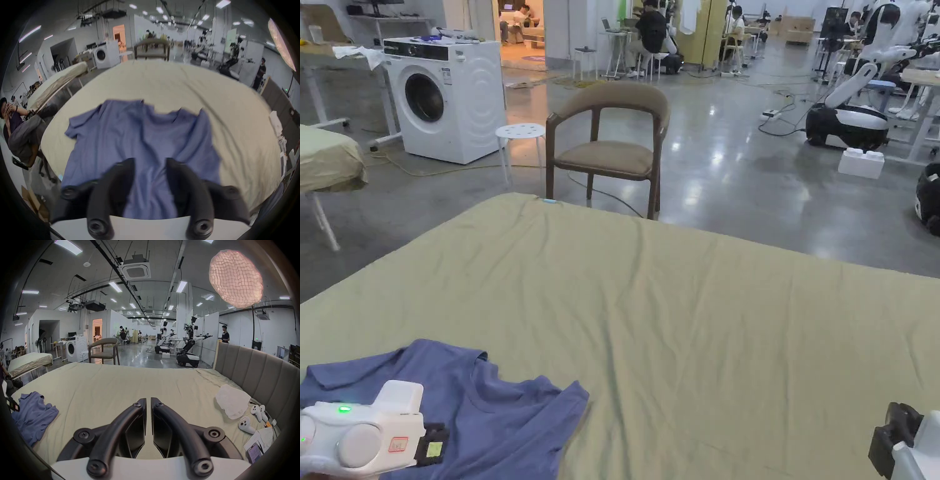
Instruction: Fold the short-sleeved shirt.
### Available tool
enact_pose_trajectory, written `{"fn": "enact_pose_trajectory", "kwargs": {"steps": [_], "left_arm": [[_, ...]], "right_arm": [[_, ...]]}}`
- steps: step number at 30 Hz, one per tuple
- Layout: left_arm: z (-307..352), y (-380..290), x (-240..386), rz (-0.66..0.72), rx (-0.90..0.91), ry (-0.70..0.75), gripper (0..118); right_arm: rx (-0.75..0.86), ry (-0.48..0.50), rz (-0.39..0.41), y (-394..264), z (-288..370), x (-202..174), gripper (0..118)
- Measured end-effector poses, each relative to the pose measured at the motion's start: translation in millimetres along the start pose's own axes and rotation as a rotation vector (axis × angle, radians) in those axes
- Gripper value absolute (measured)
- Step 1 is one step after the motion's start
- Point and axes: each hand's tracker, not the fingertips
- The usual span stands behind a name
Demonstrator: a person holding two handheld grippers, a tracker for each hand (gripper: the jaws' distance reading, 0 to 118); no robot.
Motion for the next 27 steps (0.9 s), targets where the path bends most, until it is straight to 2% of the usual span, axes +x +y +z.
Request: {"fn": "enact_pose_trajectory", "kwargs": {"steps": [1,2,10,13,15,18,21,22,23,27], "left_arm": [[-9.9,-2.5,-5.4,-0.008,-0.032,0.007,75],[-17.7,-3.9,-9.3,-0.009,-0.061,0.005,78],[-77.0,-15.5,-12.3,0.049,-0.187,-0.102,78],[-87.2,-20.0,-8.4,-0.037,-0.136,-0.060,77],[-88.8,-23.8,-7.6,-0.088,-0.119,-0.061,69],[-89.0,-22.9,-6.5,-0.080,-0.112,-0.068,45],[-77.1,-25.1,0.9,-0.088,-0.091,-0.017,0],[-77.8,-25.7,-1.5,-0.101,-0.086,0.022,0],[-79.5,-27.5,-9.9,-0.069,-0.080,-0.029,0],[-68.3,-31.3,-21.7,0.008,0.010,-0.039,0]], "right_arm": [[-0.008,0.001,0.003,-1.4,-1.0,-2.1,4],[-0.013,0.002,0.006,-1.7,-0.4,-3.5,4],[-0.042,0.003,0.029,-9.0,-4.0,-13.9,4],[-0.053,0.003,0.044,-11.3,-4.8,-17.7,4],[-0.057,0.002,0.050,-14.1,-6.1,-20.0,4],[-0.070,0.012,0.053,-17.8,-7.9,-24.4,4],[-0.078,0.020,0.056,-21.9,-8.3,-29.2,4],[-0.082,0.024,0.055,-22.8,-8.2,-30.5,4],[-0.085,0.028,0.054,-23.5,-7.9,-31.3,4],[-0.083,0.030,0.054,-23.7,-6.5,-31.8,4]]}}
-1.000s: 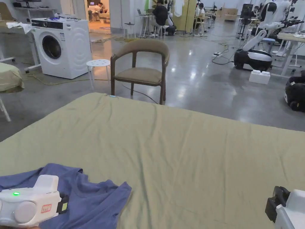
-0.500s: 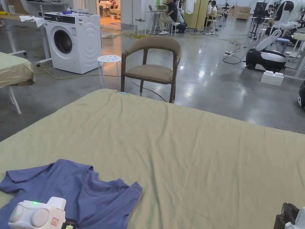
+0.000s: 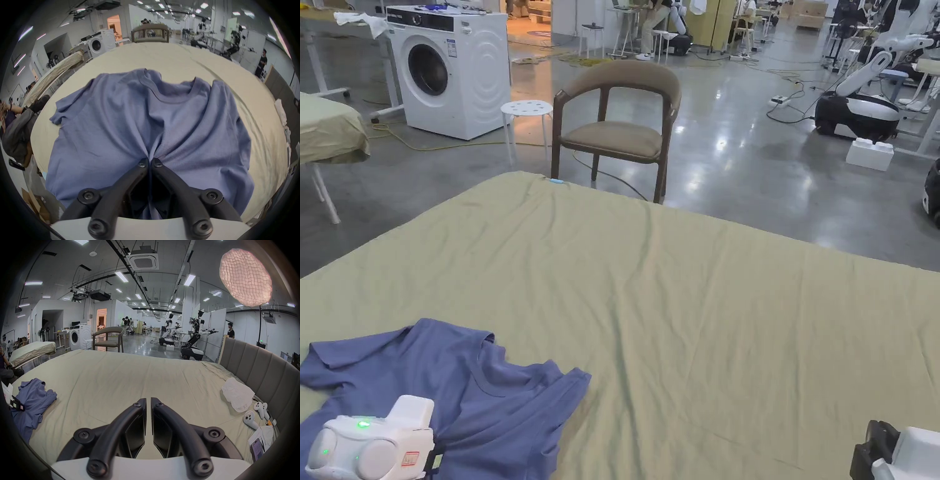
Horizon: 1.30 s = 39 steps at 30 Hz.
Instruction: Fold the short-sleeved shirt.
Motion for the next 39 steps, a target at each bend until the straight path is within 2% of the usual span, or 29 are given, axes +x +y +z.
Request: {"fn": "enact_pose_trajectory", "kwargs": {"steps": [5,13,21,27,32,39], "left_arm": [[40.9,3.5,-1.8,0.039,0.172,-0.023,0],[93.8,26.1,-2.5,0.125,0.348,-0.010,0],[150.6,91.9,10.4,0.054,0.544,-0.065,0],[197.5,139.4,67.5,-0.062,0.655,-0.160,0],[228.1,161.0,149.0,-0.168,0.707,-0.284,0],[232.9,173.3,275.7,-0.287,0.700,-0.477,0]], "right_arm": [[0.014,-0.003,-0.002,4.8,3.2,2.6,4],[0.041,-0.009,-0.031,12.0,7.3,11.2,4],[0.082,-0.027,-0.050,24.9,16.5,27.0,4],[0.115,-0.053,-0.066,29.6,27.7,44.2,4],[0.131,-0.082,-0.102,27.2,42.2,65.7,4],[0.148,-0.155,-0.133,22.3,64.4,103.9,4]]}}
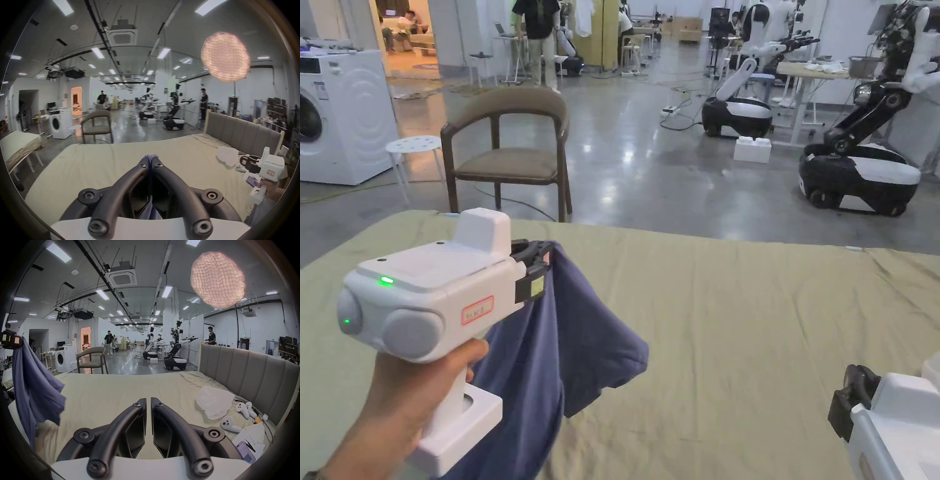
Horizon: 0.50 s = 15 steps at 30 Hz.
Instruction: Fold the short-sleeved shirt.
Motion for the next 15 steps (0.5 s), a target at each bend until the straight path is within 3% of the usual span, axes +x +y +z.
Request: {"fn": "enact_pose_trajectory", "kwargs": {"steps": [8,15], "left_arm": [[-70.0,-15.4,139.9,0.006,-0.054,-0.264,0],[-105.9,-78.8,201.8,0.023,-0.201,-0.365,0]], "right_arm": [[0.012,-0.105,-0.027,-2.0,18.4,56.0,4],[-0.019,-0.169,-0.033,-13.7,27.6,92.0,4]]}}
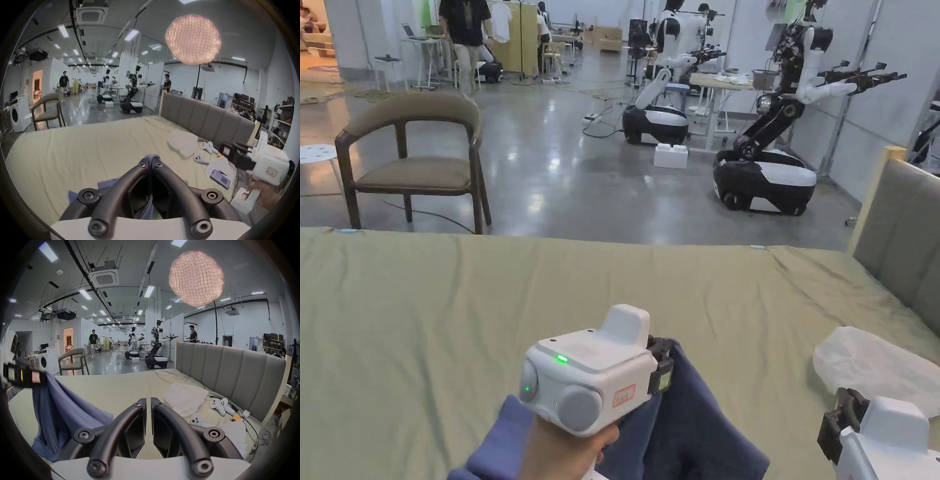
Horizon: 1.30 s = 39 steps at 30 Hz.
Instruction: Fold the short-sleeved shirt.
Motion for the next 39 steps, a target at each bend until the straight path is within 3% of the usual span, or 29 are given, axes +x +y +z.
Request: {"fn": "enact_pose_trajectory", "kwargs": {"steps": [3,7,13,19,21,25,31,34,39], "left_arm": [[-12.3,-27.7,4.7,0.011,-0.040,-0.004,12],[-5.3,-46.8,-0.8,0.028,-0.055,-0.010,55],[37.7,-44.3,-34.3,0.064,0.043,0.118,58],[84.0,-38.5,-73.5,0.032,0.168,0.385,56],[100.1,-38.7,-82.4,0.030,0.215,0.464,50],[130.5,-37.4,-86.6,0.006,0.290,0.590,1],[160.4,-42.1,-100.2,0.002,0.331,0.705,0],[168.4,-46.8,-115.1,0.035,0.263,0.717,0],[161.1,-78.6,-158.4,0.183,-0.077,0.615,0]], "right_arm": [[-0.017,-0.012,-0.001,-4.7,-0.3,7.4,4],[-0.035,-0.006,0.003,-9.9,-1.9,7.1,4],[-0.032,0.044,0.011,-7.7,-2.3,-16.1,4],[0.011,0.113,0.020,5.5,-4.5,-56.0,4],[0.034,0.138,0.017,11.1,-4.8,-68.2,4],[0.075,0.174,0.020,23.1,-3.9,-91.7,4],[0.117,0.208,0.031,36.0,-1.1,-115.5,4],[0.123,0.229,0.040,39.1,-0.2,-121.7,4],[0.102,0.235,0.063,32.3,-2.0,-121.1,4]]}}
